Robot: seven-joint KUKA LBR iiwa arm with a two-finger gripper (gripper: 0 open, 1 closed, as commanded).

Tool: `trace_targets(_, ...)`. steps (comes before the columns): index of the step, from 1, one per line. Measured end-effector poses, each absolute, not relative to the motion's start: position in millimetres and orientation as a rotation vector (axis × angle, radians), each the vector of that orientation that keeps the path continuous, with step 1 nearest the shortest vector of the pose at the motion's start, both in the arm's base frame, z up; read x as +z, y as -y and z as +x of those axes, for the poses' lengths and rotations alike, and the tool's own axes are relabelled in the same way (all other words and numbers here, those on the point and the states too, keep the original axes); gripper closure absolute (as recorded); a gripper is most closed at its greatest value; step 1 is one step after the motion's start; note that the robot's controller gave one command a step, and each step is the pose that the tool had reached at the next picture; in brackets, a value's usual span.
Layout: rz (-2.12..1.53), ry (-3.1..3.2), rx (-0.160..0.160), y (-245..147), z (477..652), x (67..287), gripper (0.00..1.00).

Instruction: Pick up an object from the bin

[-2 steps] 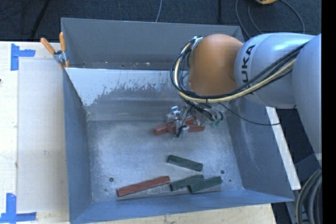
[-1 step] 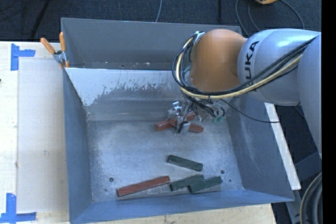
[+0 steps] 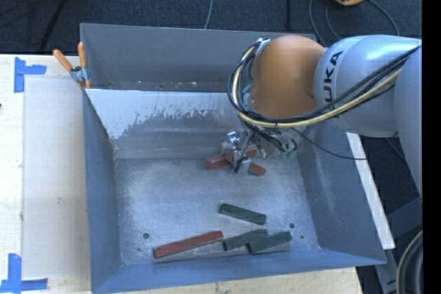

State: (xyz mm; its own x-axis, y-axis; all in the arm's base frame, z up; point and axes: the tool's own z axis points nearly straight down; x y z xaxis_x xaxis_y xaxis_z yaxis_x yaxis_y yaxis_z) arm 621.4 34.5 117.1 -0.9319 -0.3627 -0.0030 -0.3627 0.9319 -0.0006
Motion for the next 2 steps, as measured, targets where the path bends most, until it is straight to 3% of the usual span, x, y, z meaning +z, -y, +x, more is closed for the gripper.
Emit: trace_targets(2,-0.579,-3.093,0.002,-34.8,619.6,139.7,1.0)
